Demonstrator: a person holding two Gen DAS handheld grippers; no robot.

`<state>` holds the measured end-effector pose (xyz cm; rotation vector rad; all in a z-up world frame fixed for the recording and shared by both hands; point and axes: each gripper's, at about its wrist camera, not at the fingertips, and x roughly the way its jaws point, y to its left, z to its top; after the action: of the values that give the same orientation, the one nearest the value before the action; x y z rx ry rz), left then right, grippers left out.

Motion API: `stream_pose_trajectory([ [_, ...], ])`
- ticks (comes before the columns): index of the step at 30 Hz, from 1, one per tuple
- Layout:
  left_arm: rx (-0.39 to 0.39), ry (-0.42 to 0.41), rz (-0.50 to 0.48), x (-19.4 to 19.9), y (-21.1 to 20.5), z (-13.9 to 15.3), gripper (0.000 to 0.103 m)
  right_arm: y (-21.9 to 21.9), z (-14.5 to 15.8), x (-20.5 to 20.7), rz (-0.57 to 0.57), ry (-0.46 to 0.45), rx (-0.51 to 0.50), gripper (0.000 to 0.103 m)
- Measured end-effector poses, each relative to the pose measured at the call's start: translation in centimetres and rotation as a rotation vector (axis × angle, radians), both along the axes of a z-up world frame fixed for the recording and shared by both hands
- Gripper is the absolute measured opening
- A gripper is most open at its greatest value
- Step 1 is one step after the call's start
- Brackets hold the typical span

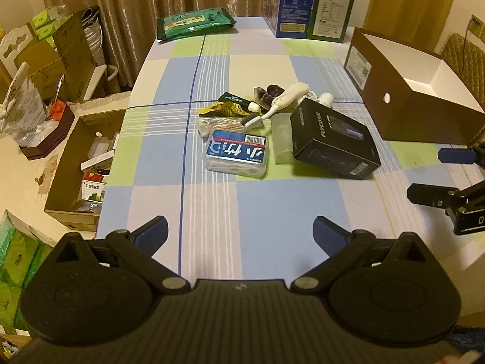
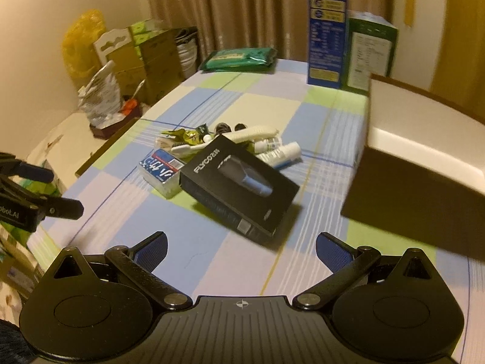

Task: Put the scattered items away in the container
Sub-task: 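Move both tools toward the black FLYCO box on the table, then grasp the black FLYCO box with the right tool while the left tool grasps the blue floss pack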

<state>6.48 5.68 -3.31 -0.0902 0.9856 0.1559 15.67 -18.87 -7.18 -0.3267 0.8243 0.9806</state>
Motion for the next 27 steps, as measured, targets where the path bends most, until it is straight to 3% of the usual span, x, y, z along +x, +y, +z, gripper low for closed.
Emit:
stream_pose_trajectory([
  [17,-0.006,0.045,0.12,5.6,0.4,-2.7,0.1,5.1,-4.1,7.2,0.503,-0.102,-0.078,0.101],
  [27,-0.011,0.087,0.188,6.0,0.6,-3.8,0.1,8.6,-7.1,9.6,0.675,-0.079,-0.094,0.101],
])
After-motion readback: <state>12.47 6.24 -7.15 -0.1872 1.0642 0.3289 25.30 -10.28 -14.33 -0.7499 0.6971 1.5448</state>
